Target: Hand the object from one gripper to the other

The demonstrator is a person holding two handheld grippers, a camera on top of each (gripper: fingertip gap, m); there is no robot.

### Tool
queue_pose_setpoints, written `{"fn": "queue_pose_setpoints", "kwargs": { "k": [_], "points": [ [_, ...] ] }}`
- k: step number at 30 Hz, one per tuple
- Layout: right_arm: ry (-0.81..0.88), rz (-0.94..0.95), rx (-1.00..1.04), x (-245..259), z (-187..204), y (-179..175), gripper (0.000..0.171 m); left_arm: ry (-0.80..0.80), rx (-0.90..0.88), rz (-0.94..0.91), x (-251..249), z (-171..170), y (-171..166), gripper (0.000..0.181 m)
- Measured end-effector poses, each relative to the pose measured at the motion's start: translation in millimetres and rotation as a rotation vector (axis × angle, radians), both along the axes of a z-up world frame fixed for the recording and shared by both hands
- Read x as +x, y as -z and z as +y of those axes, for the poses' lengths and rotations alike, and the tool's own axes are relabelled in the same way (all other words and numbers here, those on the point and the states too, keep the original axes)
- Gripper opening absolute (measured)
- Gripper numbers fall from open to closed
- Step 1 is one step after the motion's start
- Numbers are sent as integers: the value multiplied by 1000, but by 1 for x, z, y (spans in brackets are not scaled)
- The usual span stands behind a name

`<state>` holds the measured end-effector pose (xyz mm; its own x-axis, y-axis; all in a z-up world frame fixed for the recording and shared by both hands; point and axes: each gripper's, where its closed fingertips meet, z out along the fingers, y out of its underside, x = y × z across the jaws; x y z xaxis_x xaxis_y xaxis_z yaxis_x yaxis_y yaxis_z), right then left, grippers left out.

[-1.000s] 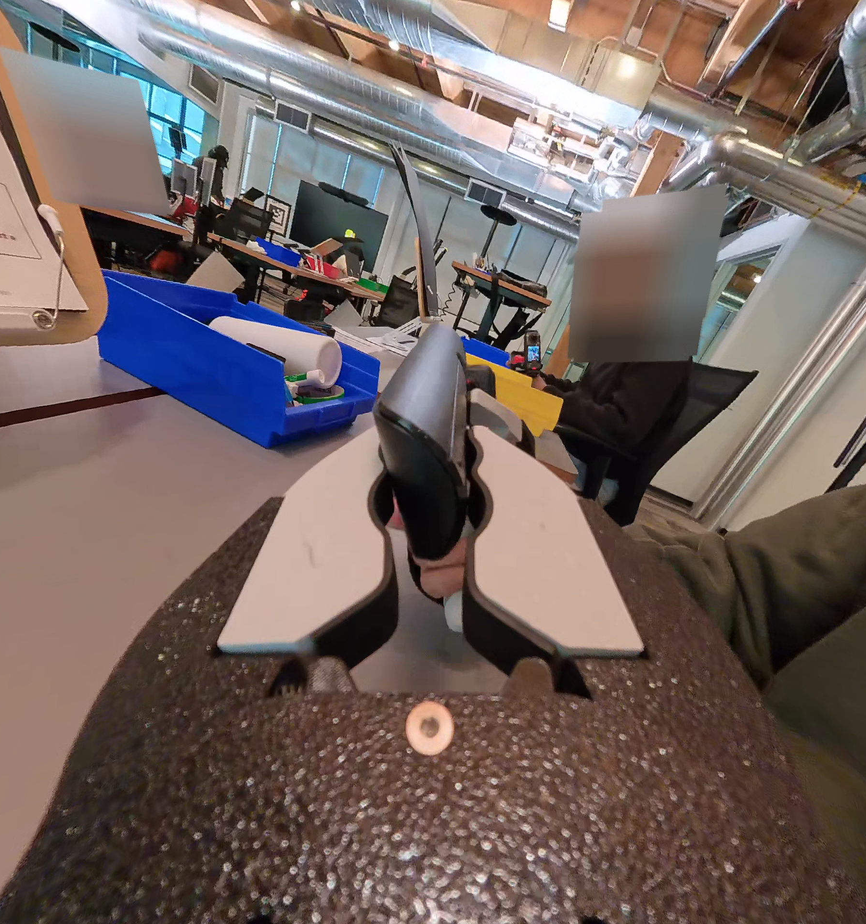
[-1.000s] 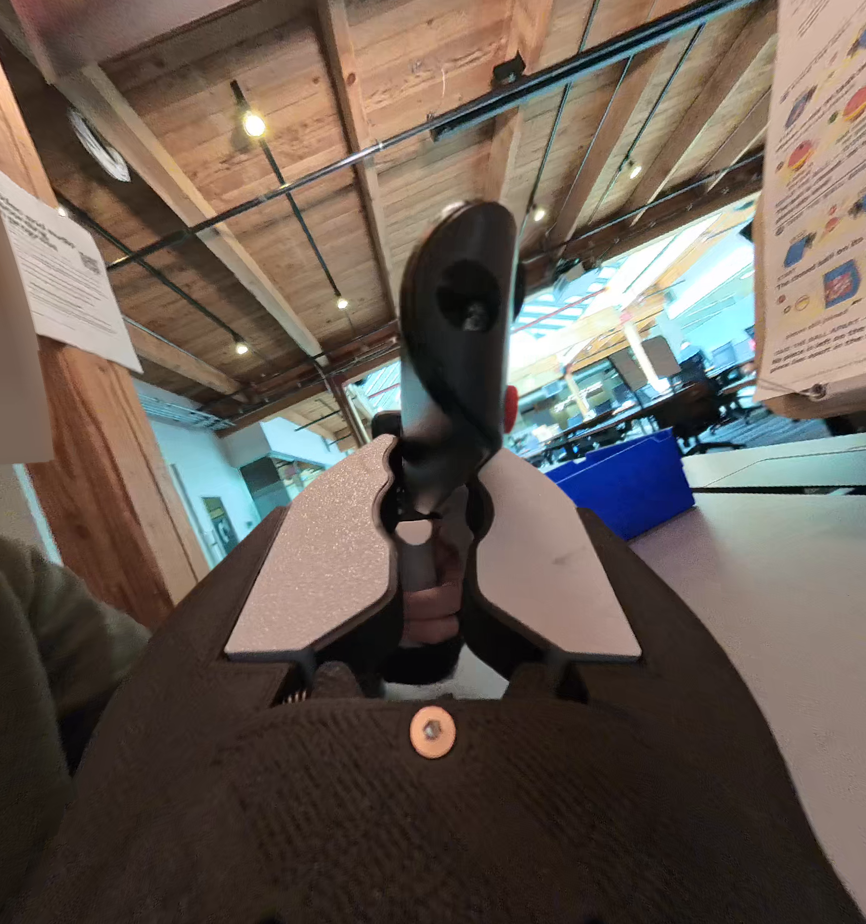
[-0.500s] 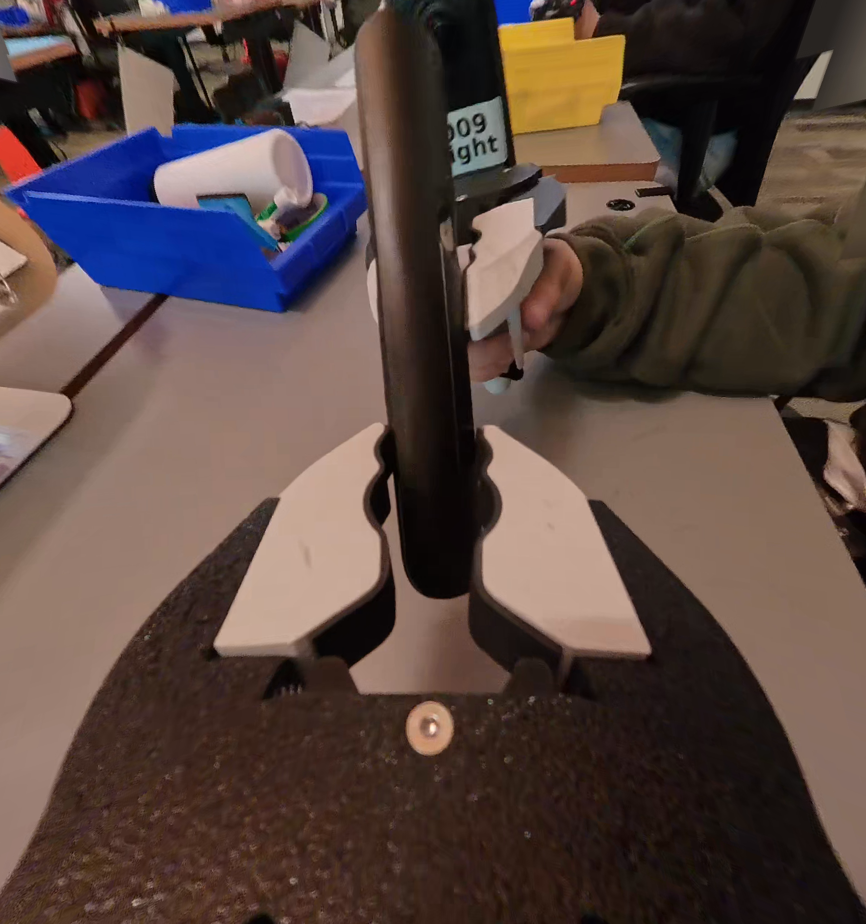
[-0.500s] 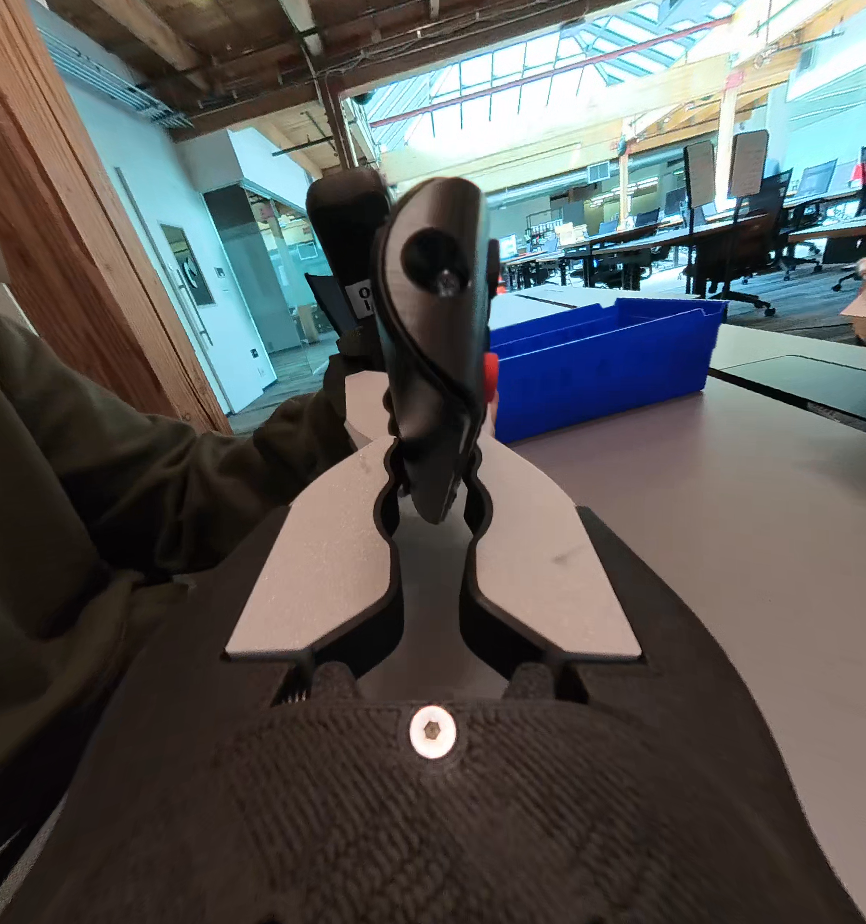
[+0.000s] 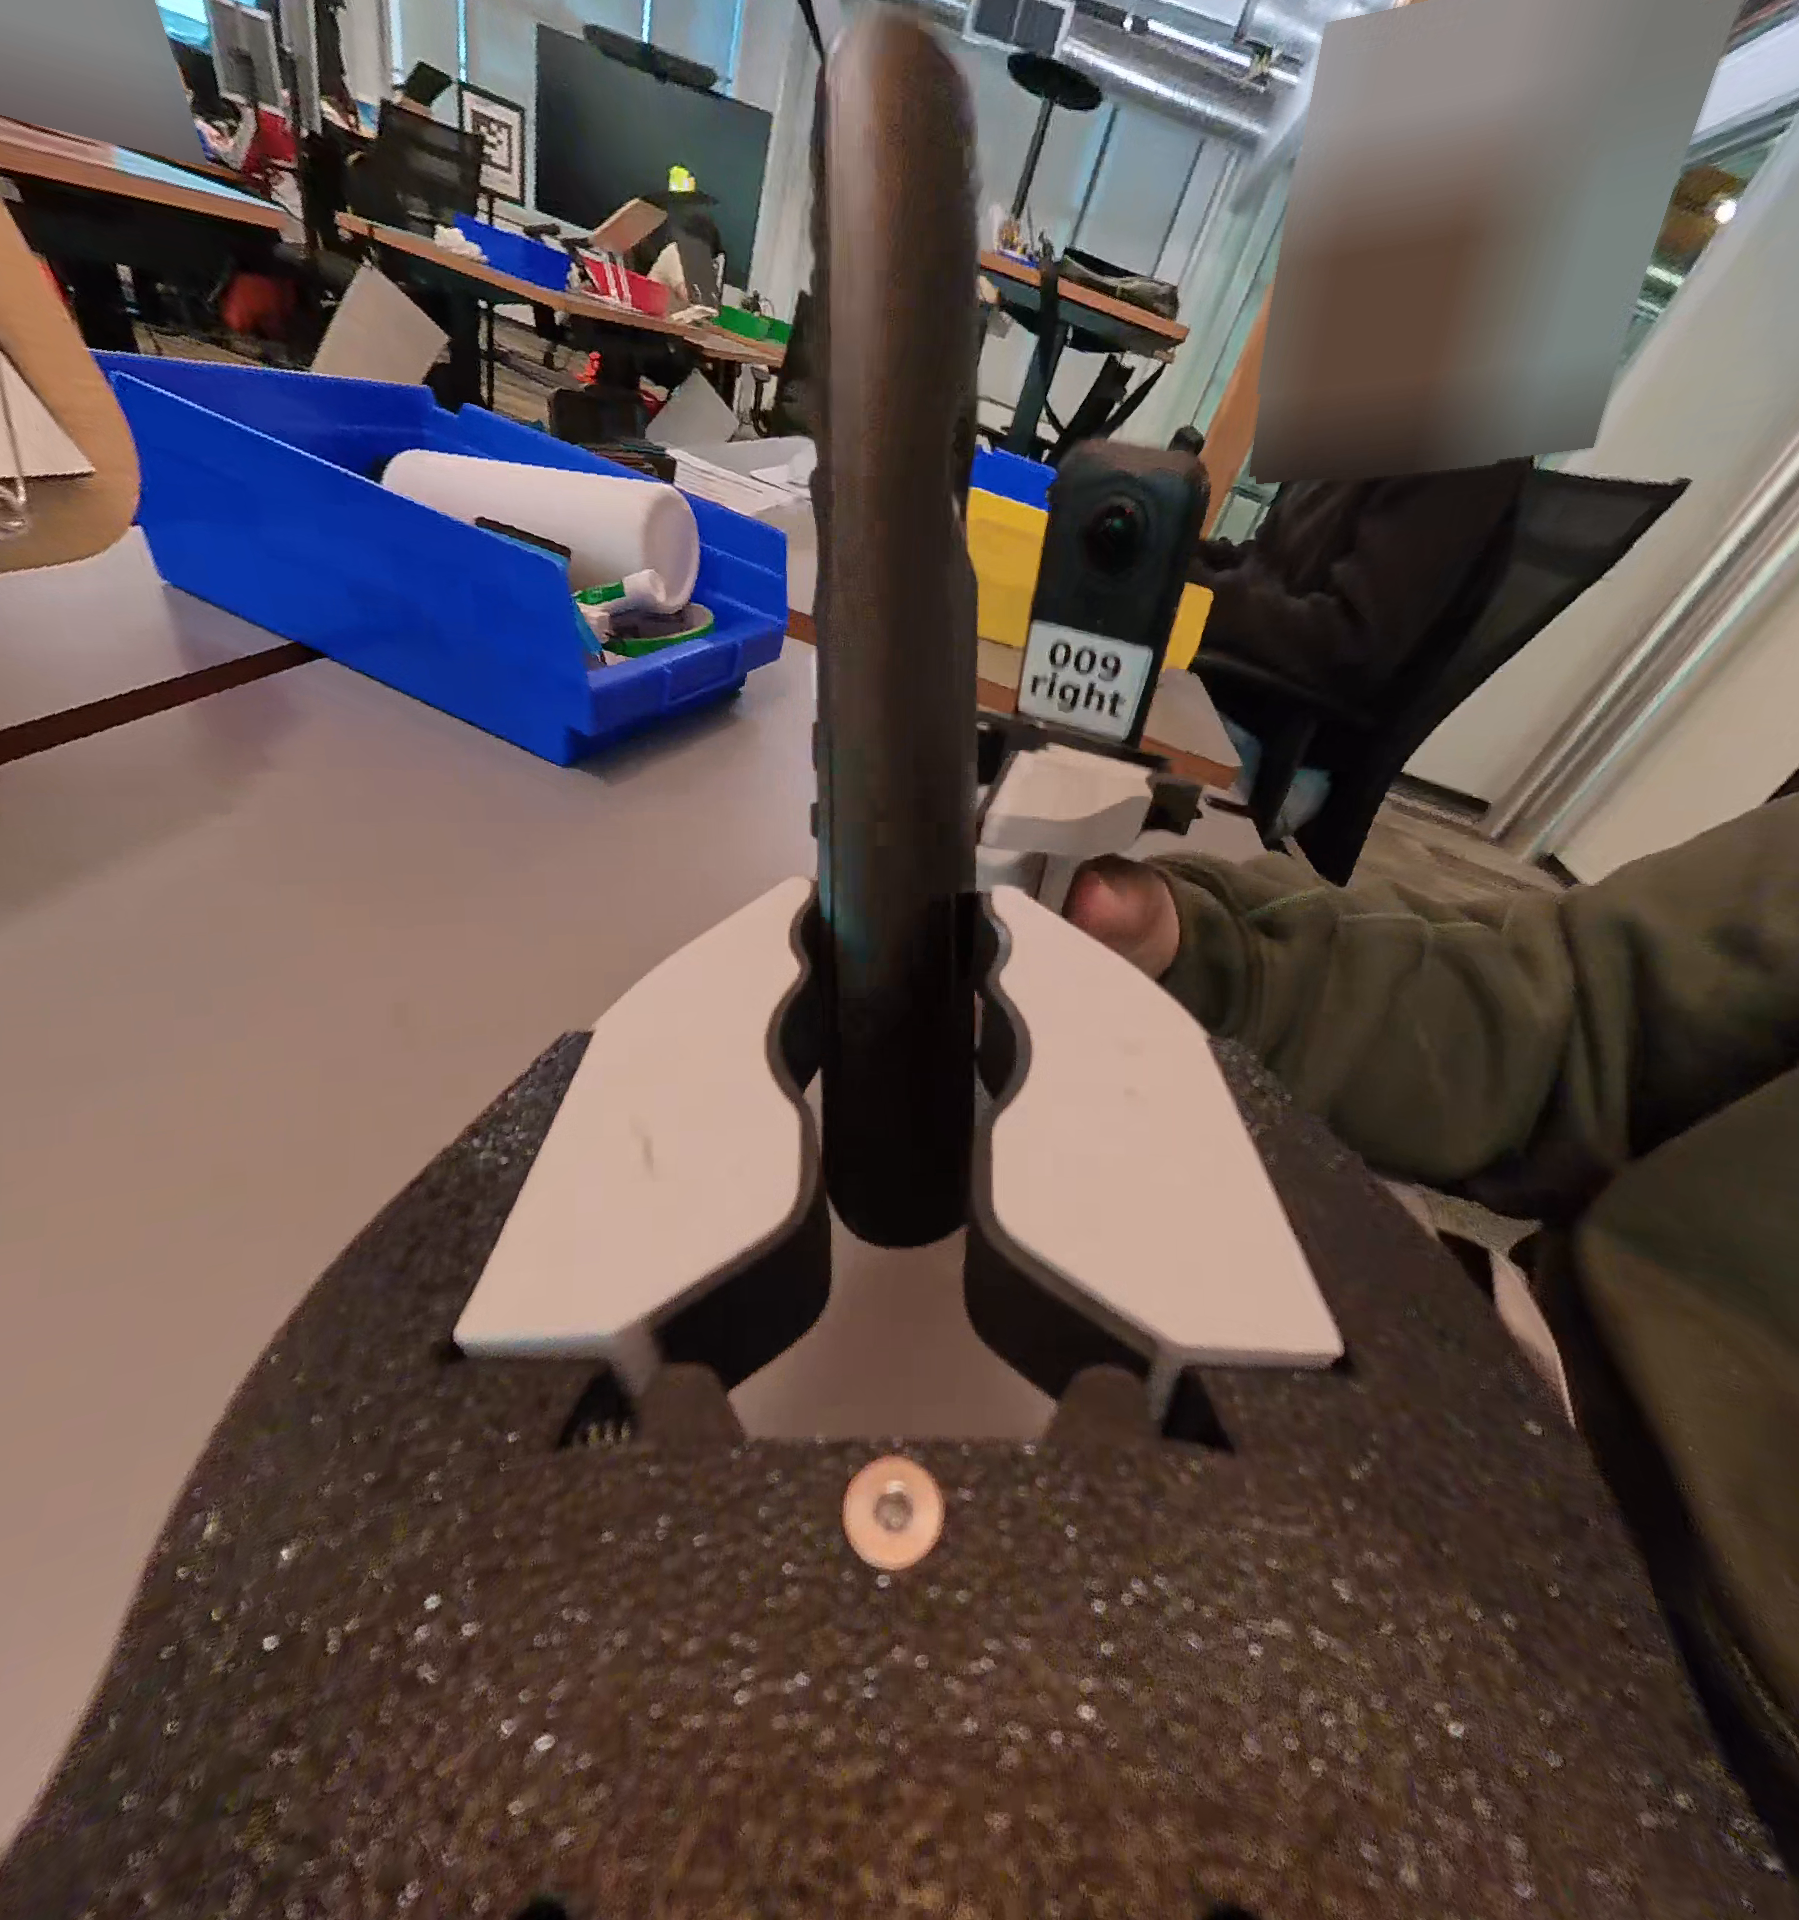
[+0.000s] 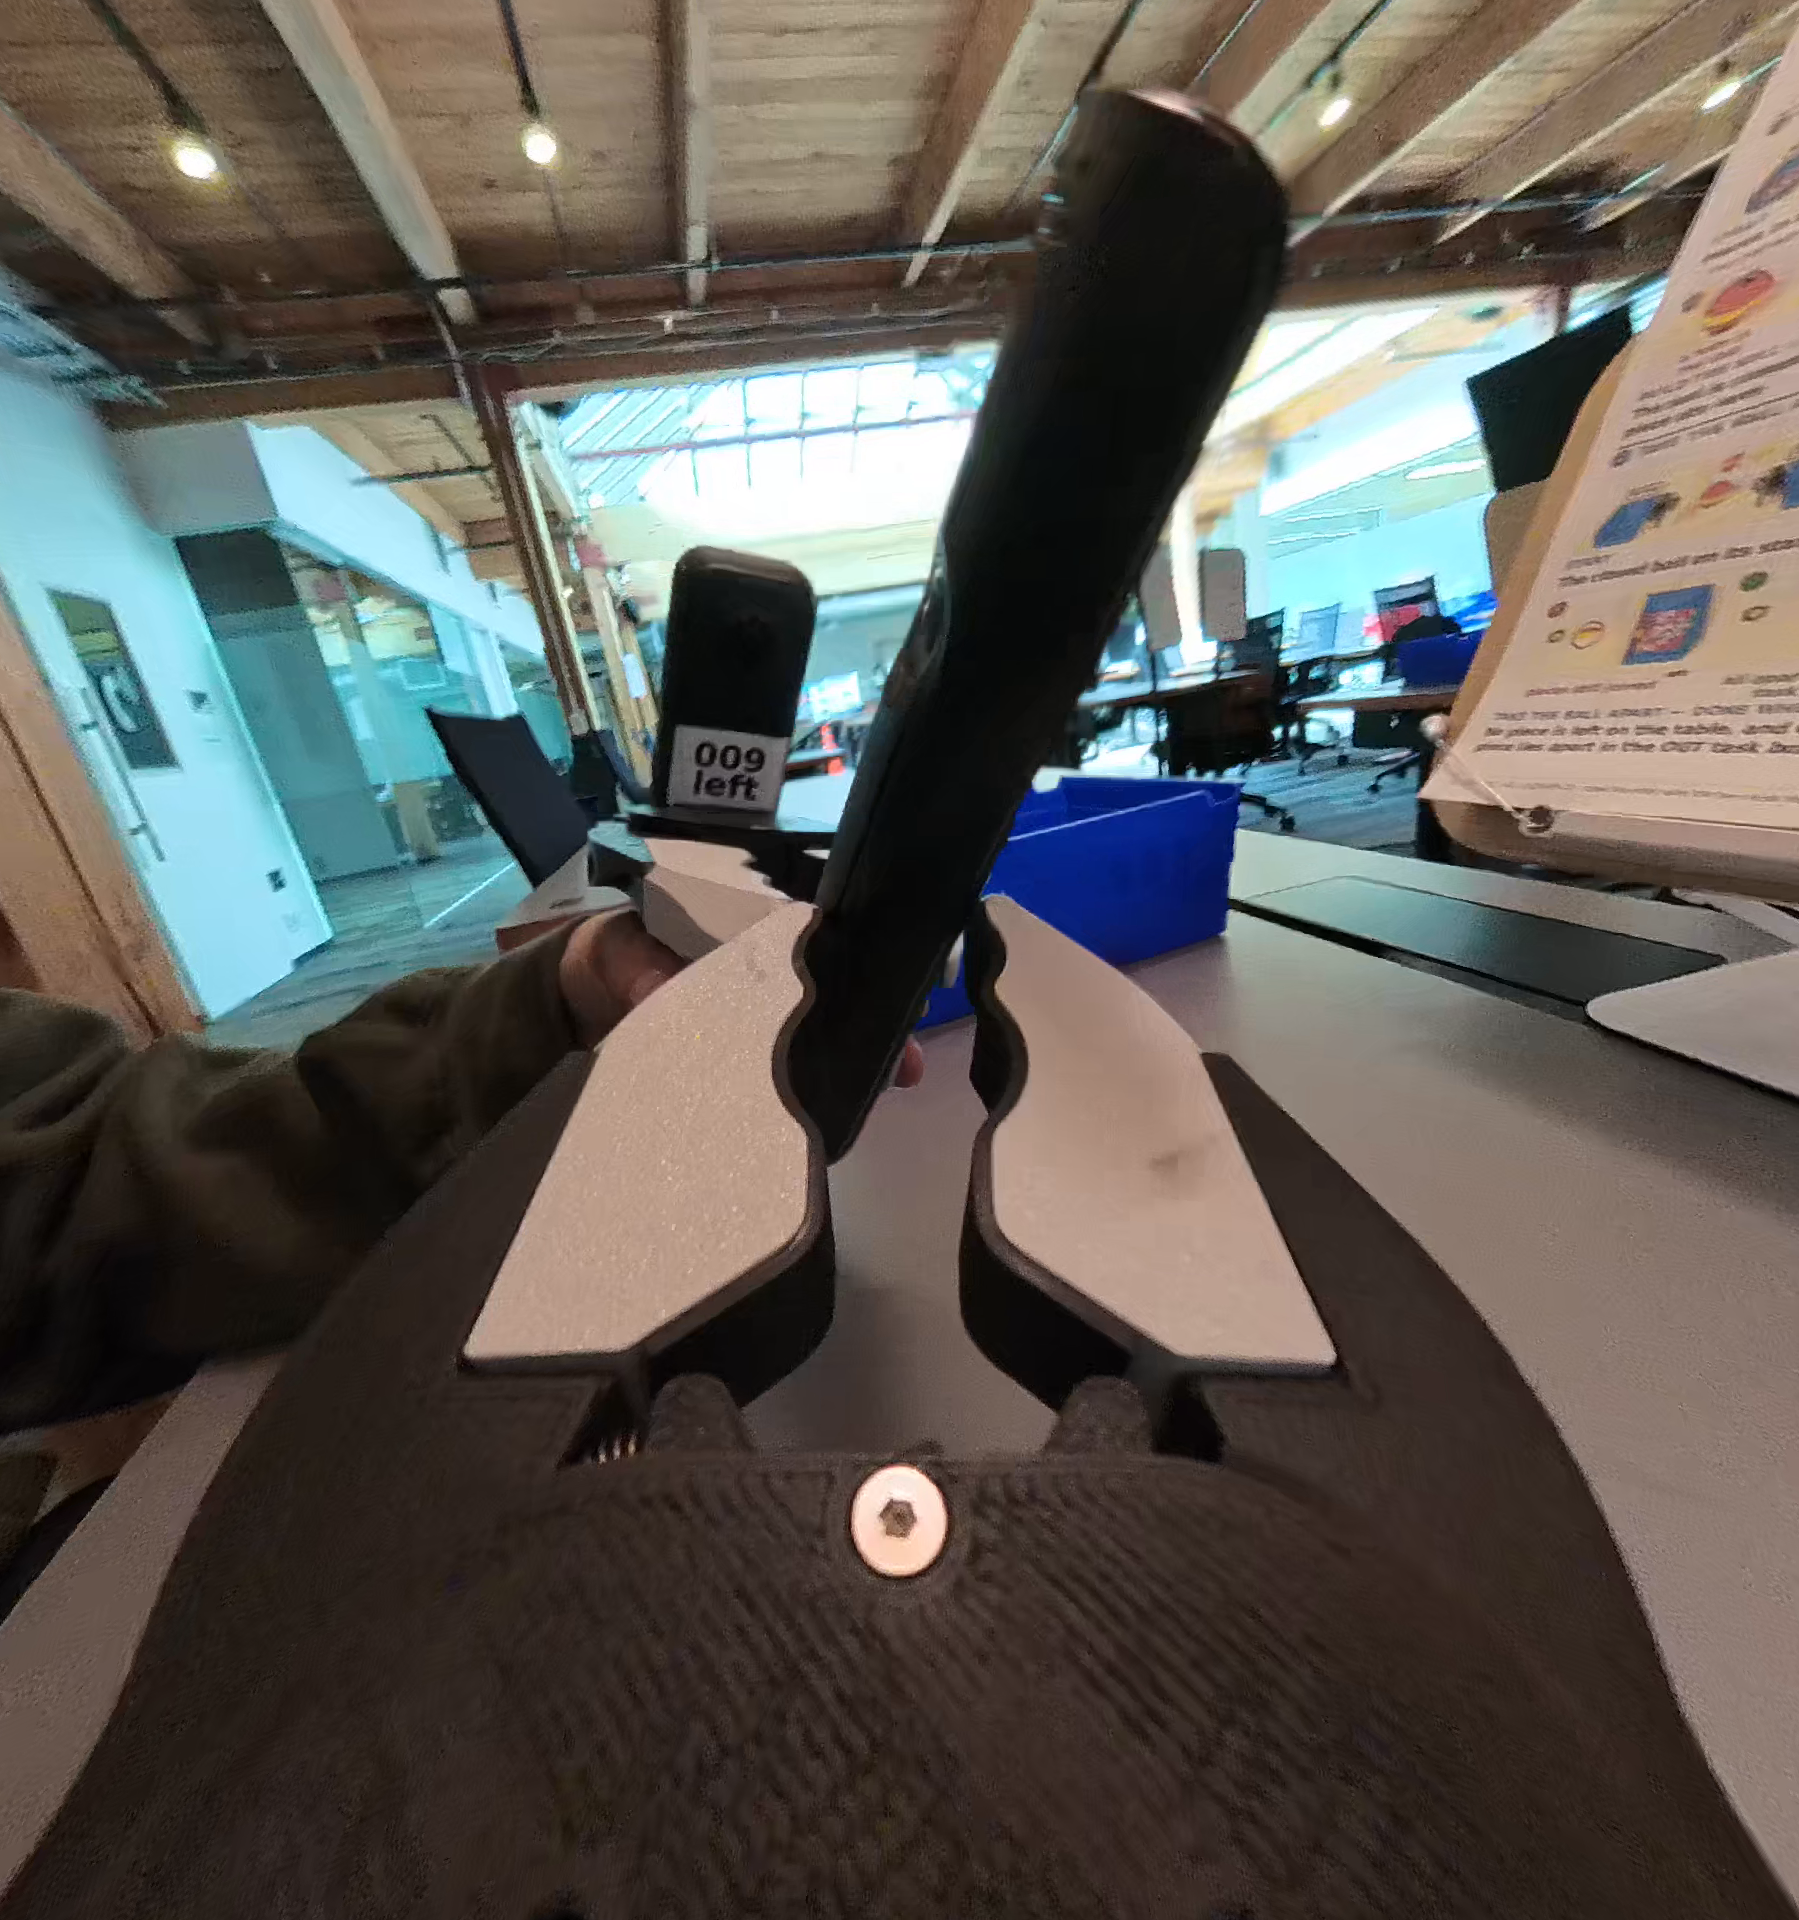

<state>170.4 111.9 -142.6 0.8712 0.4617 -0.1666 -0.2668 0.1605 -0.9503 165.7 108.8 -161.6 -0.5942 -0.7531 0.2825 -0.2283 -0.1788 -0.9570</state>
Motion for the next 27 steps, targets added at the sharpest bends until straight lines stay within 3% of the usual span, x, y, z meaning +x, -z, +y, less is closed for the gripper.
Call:
{"fn": "queue_pose_setpoints", "kwargs": {
  "k": [4,7,10,13,15,19,22,24,26,27],
  "points": [
    [-67,-76,-57,-6,-4,1,19,23,62,-1,-4,-1,5,29],
    [-65,-156,-96,-9,-5,7,18,-24,115,-70,-6,6,-6,45],
    [-108,-230,-144,-18,-5,15,18,-70,155,-177,-10,10,-27,44],
    [-164,-318,-179,-33,-6,26,18,10,258,-192,-18,-6,-24,44],
    [-195,-361,-187,-42,-7,31,18,52,311,-186,-20,-14,-18,29],
    [-139,-314,-151,-37,0,31,21,2,206,-124,-13,-7,-23,24],
    [-36,-285,-67,-29,4,25,43,-102,32,-168,-8,9,-43,22],
    [-20,-304,-85,-33,9,30,51,-90,-86,-228,-11,11,-56,22],
    [-35,-309,-91,-40,11,32,43,-63,-129,-240,-13,9,-59,22],
    [-17,-311,-90,-38,12,32,31,-42,-131,-248,-14,7,-59,22]
  ]
}}
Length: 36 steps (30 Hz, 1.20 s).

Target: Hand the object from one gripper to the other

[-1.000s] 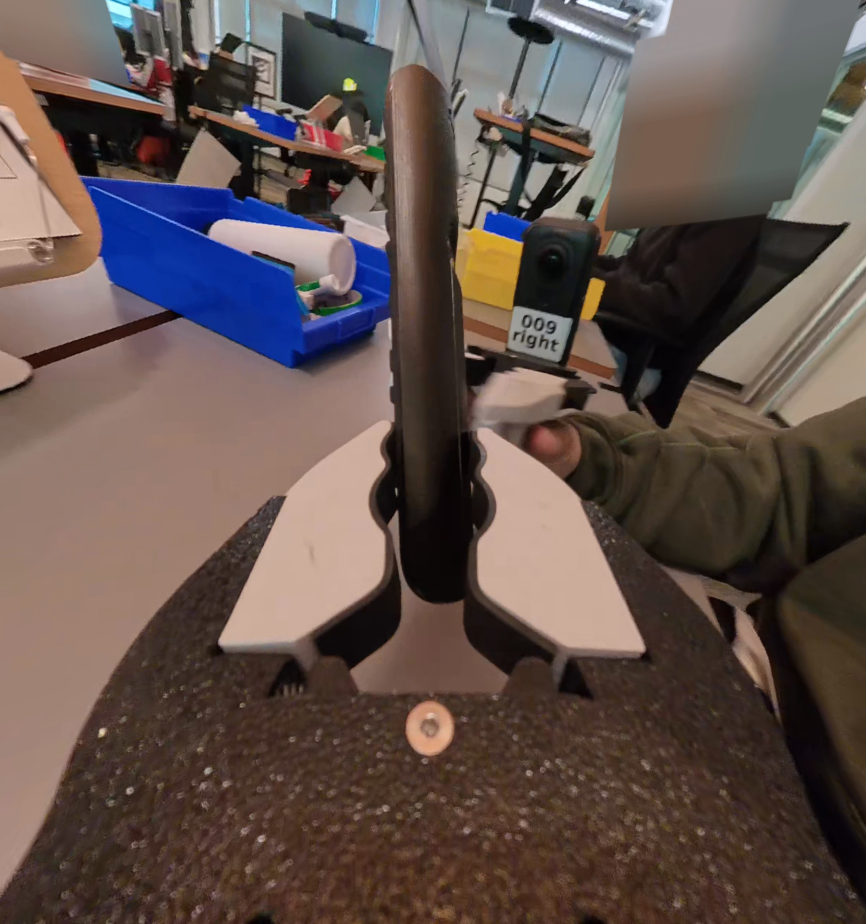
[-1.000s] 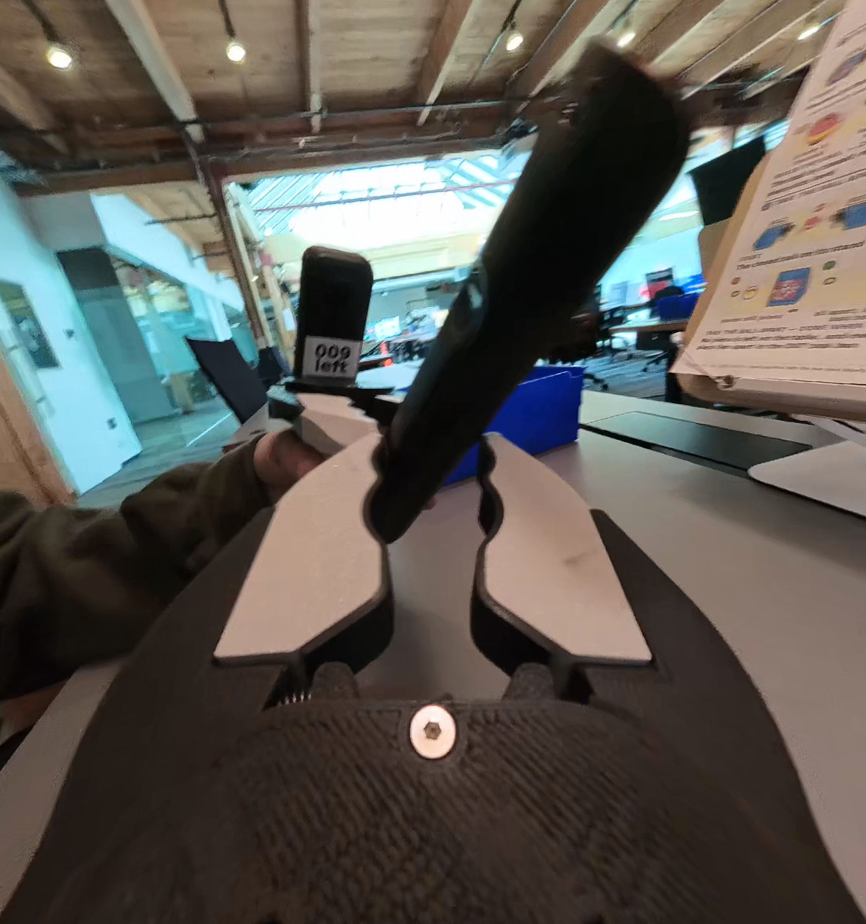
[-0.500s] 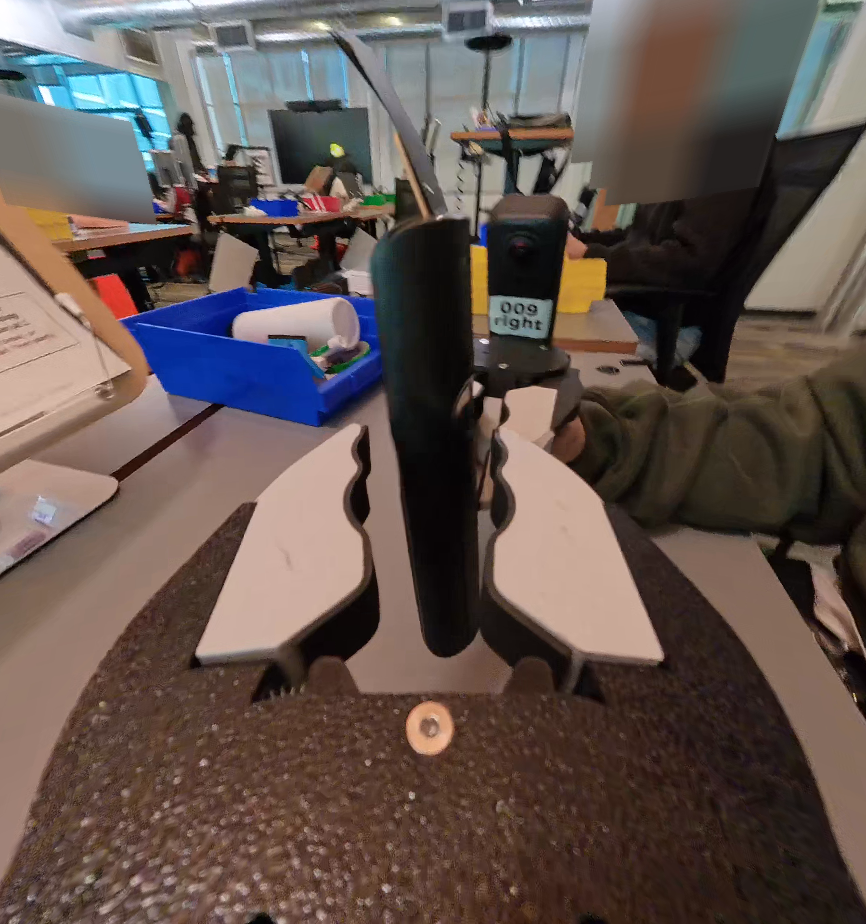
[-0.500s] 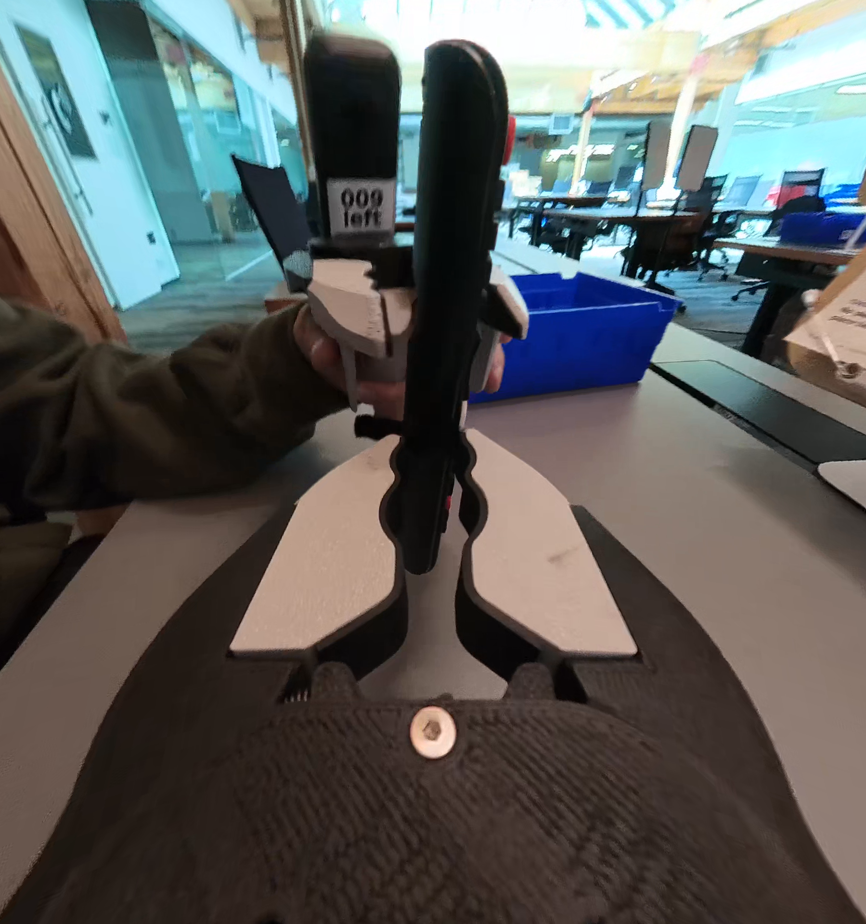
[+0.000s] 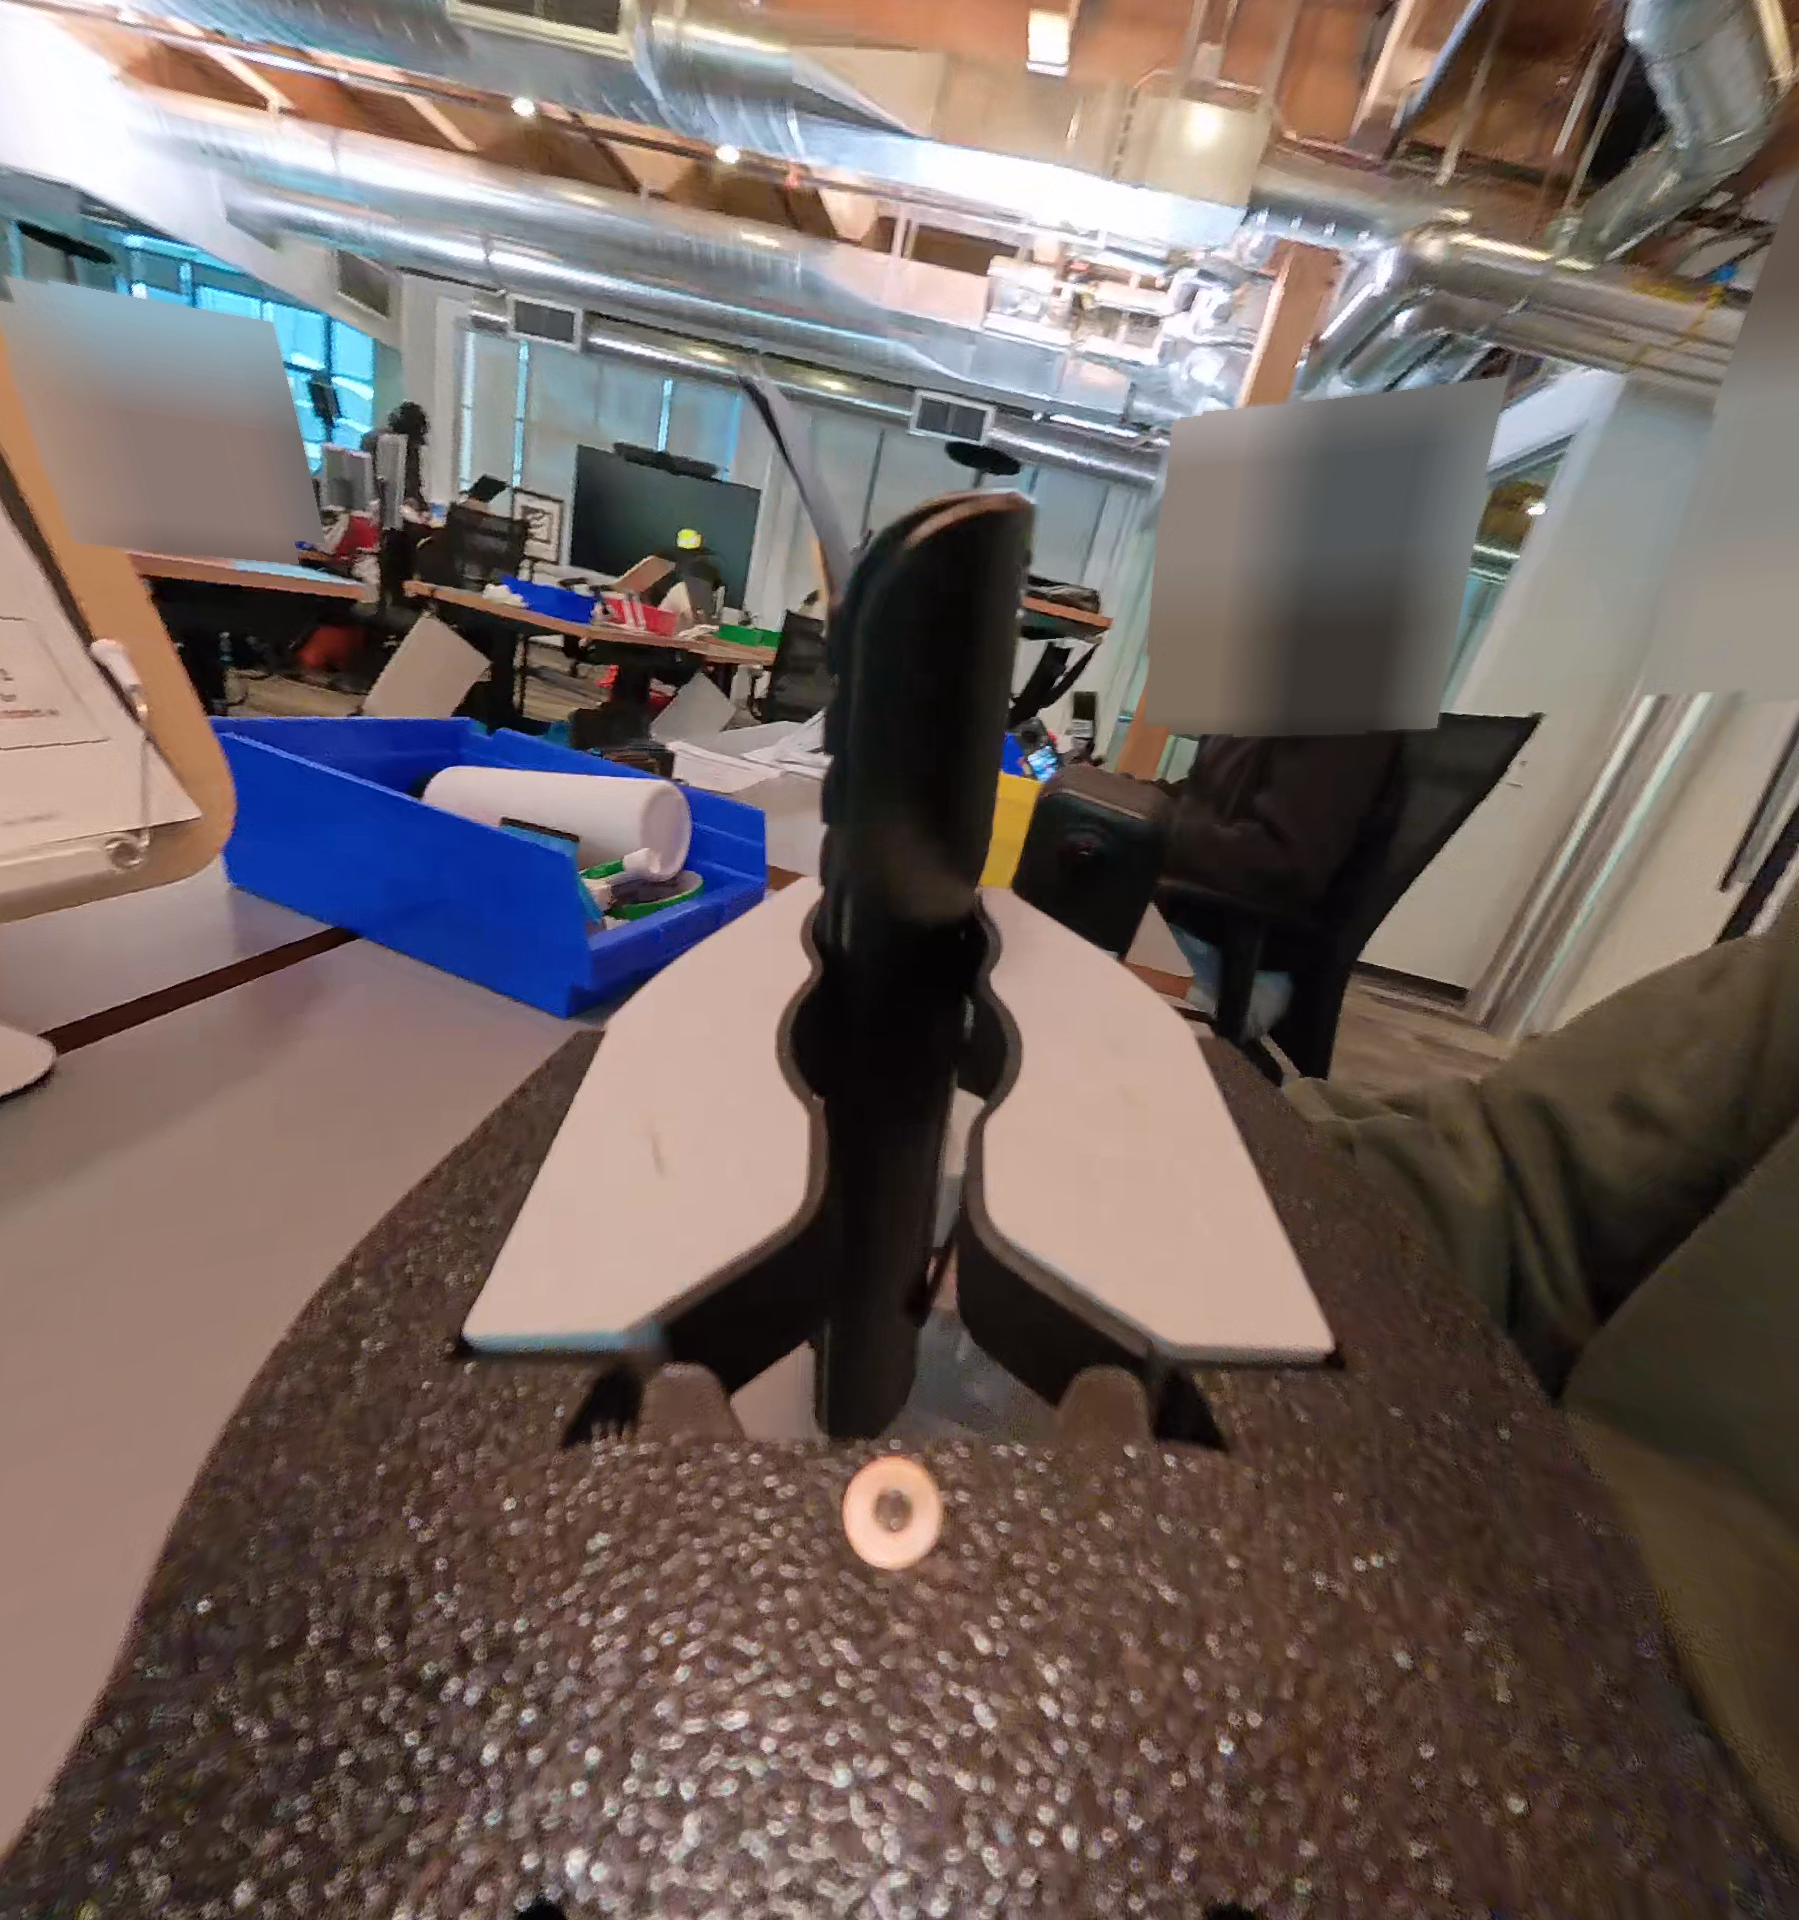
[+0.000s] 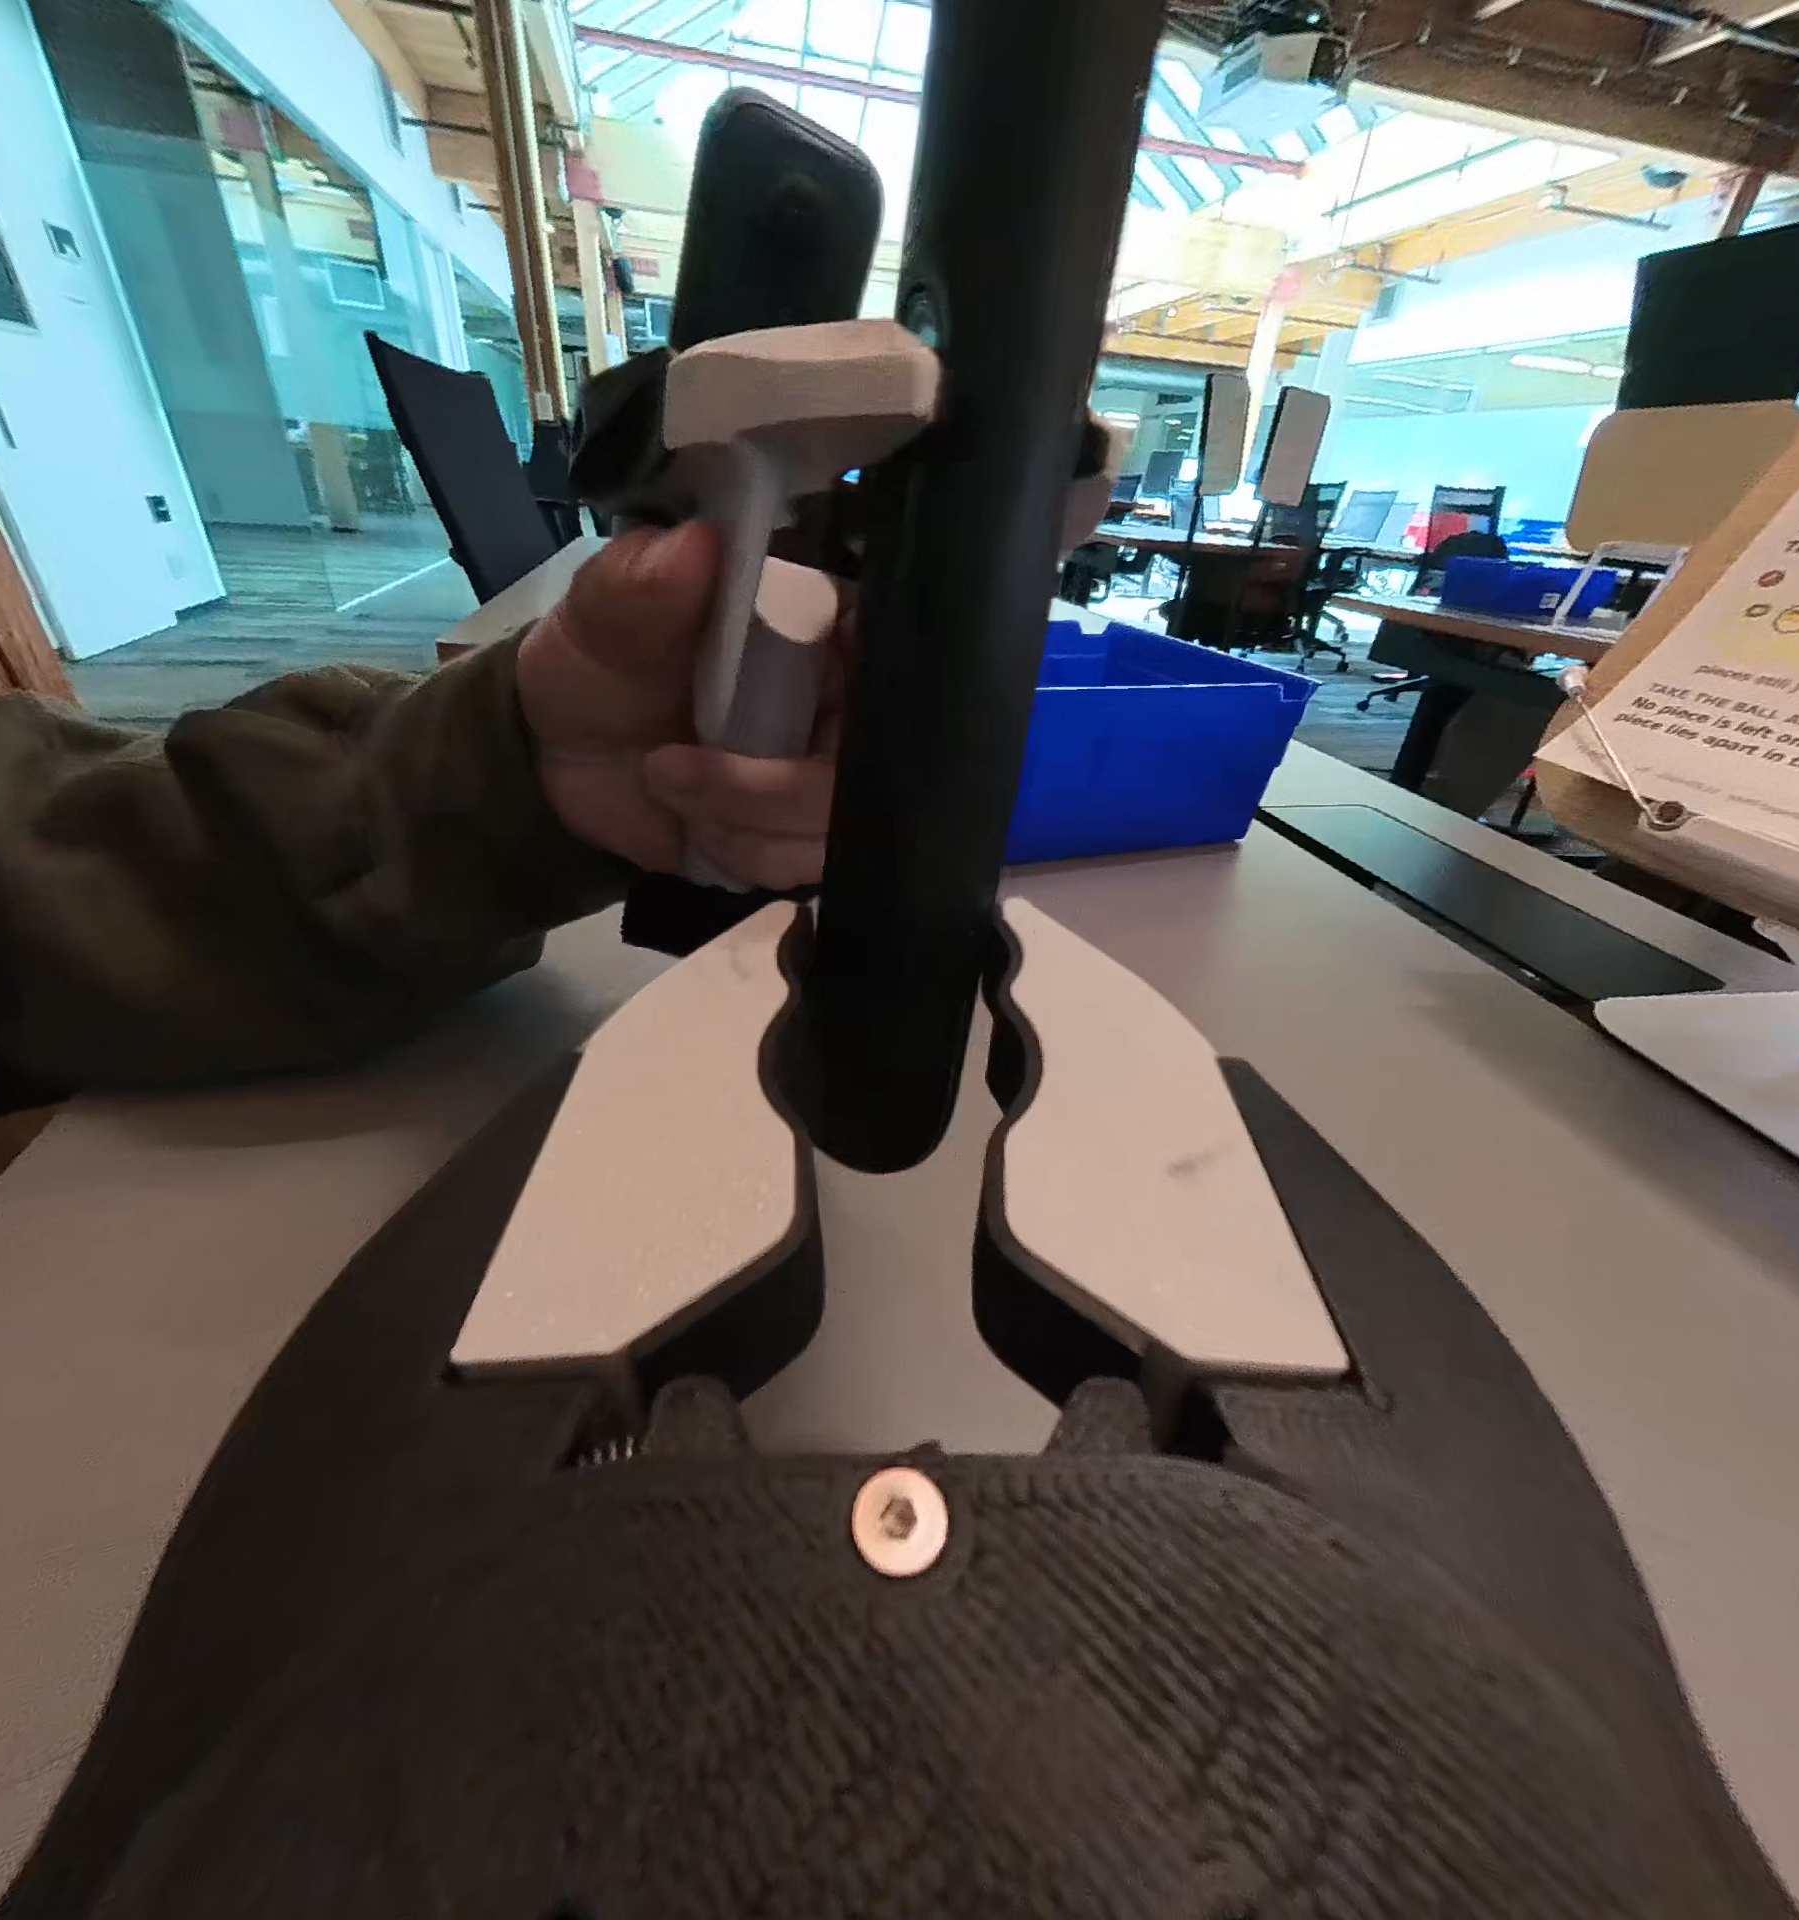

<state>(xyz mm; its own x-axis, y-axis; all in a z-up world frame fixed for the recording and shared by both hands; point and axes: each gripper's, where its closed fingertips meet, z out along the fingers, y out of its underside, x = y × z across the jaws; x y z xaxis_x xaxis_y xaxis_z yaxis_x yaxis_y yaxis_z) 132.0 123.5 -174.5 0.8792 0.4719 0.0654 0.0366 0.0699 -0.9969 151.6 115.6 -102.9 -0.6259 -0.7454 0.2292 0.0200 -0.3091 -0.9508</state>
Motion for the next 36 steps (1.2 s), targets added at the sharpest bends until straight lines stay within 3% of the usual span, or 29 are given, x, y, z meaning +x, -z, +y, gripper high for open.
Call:
{"fn": "queue_pose_setpoints", "kwargs": {
  "k": [6,9,10,15,18,20,23,25,30,33,35,36],
  "points": [
    [-101,-22,-88,6,-12,0,26,29,98,-10,-6,-4,5,25],
    [-122,-49,-116,7,-17,2,25,-18,216,-15,-9,1,8,53],
    [-128,-53,-122,7,-18,2,25,-12,266,1,-11,1,12,54],
    [-178,-106,-176,0,-21,13,25,49,391,52,-21,-2,26,51],
    [-209,-138,-213,-4,-23,20,25,127,432,92,-30,-6,35,26],
    [-208,-170,-225,-3,-25,23,25,142,458,140,-30,-5,41,25],
    [-179,-170,-216,0,-22,26,26,125,453,172,-26,-2,43,24],
    [-138,-72,-170,6,-16,19,28,80,408,163,-20,3,39,24],
    [-3,188,1,30,-9,-15,62,-8,131,42,-10,16,5,24],
    [-46,290,37,27,-11,-25,58,13,31,-22,-9,13,-3,24],
    [-80,353,110,25,-16,-37,32,36,7,-19,-7,8,0,24],
    [-95,358,135,24,-19,-40,30,52,-22,-24,-7,6,-1,24]
  ]
}}
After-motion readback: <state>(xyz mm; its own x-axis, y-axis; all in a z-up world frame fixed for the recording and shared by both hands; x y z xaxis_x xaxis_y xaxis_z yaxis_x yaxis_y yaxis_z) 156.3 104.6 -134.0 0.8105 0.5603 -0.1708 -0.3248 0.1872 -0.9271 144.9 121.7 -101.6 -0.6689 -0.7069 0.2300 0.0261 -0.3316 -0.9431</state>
